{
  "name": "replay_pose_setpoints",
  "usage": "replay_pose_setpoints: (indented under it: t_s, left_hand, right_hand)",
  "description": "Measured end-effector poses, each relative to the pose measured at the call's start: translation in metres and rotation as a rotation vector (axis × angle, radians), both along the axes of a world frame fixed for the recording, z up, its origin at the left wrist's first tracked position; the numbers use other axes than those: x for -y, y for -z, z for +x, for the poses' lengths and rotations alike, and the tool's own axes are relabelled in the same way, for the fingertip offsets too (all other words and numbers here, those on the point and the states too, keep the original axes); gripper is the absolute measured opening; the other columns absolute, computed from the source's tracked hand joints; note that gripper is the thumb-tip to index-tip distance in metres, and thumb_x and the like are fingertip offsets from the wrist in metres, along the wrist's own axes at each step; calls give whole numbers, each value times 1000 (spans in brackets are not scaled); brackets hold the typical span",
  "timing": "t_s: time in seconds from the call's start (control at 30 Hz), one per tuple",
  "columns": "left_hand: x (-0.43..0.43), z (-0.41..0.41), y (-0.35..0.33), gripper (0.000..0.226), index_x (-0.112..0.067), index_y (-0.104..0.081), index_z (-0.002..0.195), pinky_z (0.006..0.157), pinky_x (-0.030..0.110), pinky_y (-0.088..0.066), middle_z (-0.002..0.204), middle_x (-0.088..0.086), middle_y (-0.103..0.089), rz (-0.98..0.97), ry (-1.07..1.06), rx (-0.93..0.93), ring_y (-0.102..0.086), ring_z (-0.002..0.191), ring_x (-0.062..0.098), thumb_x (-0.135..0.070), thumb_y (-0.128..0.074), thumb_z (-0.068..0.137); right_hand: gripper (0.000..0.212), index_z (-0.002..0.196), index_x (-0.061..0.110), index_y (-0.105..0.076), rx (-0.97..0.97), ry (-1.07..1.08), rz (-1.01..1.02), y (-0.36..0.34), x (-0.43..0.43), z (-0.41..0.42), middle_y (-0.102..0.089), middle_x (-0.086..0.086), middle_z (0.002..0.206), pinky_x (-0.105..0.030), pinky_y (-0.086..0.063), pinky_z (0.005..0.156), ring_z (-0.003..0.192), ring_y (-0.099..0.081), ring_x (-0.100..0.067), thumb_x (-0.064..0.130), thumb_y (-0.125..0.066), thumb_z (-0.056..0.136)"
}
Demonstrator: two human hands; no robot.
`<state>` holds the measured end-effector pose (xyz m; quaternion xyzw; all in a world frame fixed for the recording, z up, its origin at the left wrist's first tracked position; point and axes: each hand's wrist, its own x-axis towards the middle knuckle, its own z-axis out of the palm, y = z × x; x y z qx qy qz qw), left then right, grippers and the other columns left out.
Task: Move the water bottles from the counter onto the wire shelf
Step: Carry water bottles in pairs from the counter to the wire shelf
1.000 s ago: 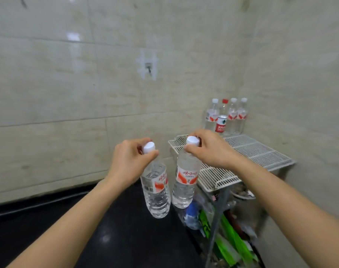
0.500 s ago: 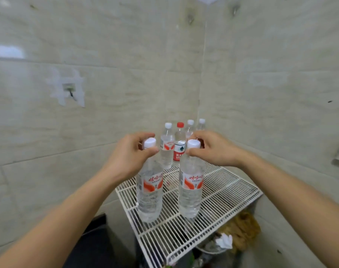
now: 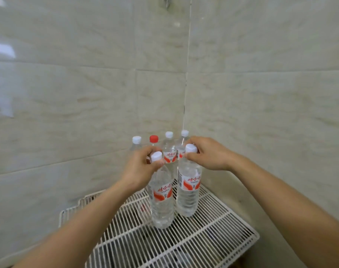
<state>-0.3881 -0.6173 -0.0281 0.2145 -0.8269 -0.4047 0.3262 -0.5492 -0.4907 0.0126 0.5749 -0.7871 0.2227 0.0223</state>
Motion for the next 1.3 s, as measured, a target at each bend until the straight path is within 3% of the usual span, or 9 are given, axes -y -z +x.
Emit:
replay_pose_setpoints:
  t_s: [0.07,0.13,0.23,0.4,0.53,0.67,0.87,1.03,1.3]
  left_hand:
    - [4,-24,5,17,-26,-63,97,73,28,-52,89,-8,-65,-7,-34,10,-63,84,13,-15,-66,85]
    - [7,-45,7,28,-21,-62,112,83,38,-55,96,-5,-66,-20,-76,13,-63,89,15,-19,-68,84]
    - [12,-72,9,31,-23,-60,116,87,45,-54,96,0,-67,-8,-109,7,-63,92,20,-21,-67,85]
    - [22,-105,12,34,-23,-57,121,66,30,-50,87,-9,-61,16,-123,28,-60,81,13,-22,-64,88]
    - [31,-123,16,35,-22,-58,122,79,33,-53,94,-7,-63,7,-125,52,-61,89,9,-23,-64,87]
    - [36,-137,17,33,-18,-59,120,68,18,-46,96,-5,-64,4,-127,51,-57,81,-1,-18,-64,88]
    - [41,-149,19,35,-19,-57,123,75,25,-47,105,-2,-65,-25,-138,57,-58,87,9,-21,-63,88]
    - [43,-154,20,38,-18,-58,124,84,33,-53,100,-2,-68,-11,-136,53,-62,89,11,-21,-65,87]
    - [43,-159,18,39,-18,-58,125,79,26,-51,111,2,-67,18,-100,62,-65,92,12,-19,-66,86]
  right_hand:
    - [6,89,28,-52,-3,7,-3,3,6,-25,-54,8,86,-30,-42,66,82,-52,-16,27,-58,90]
    - [17,105,17,-55,-24,34,13,7,13,-45,-57,1,95,-36,-46,73,88,-56,-22,28,-55,91]
    - [20,109,16,-53,-57,36,34,14,26,-72,-56,1,97,-34,-43,70,88,-55,-22,28,-53,93]
    - [24,115,19,-54,-33,41,44,25,44,-108,-55,2,100,-31,-39,70,88,-52,-19,28,-54,93]
    - [23,113,20,-54,-2,59,12,32,54,-126,-57,1,101,-31,-38,67,89,-53,-21,28,-55,92]
    - [21,109,18,-54,-1,75,24,33,64,-137,-60,-1,104,-33,-42,67,90,-57,-23,29,-53,91]
    - [17,105,17,-53,24,64,33,37,73,-144,-59,-2,100,-32,-38,62,86,-55,-23,26,-53,90]
    - [21,108,16,-55,49,46,47,36,73,-150,-60,-3,103,-34,-45,68,89,-57,-23,25,-54,90]
    - [18,106,15,-54,39,26,38,38,77,-146,-56,-1,99,-32,-41,69,89,-55,-21,25,-55,91]
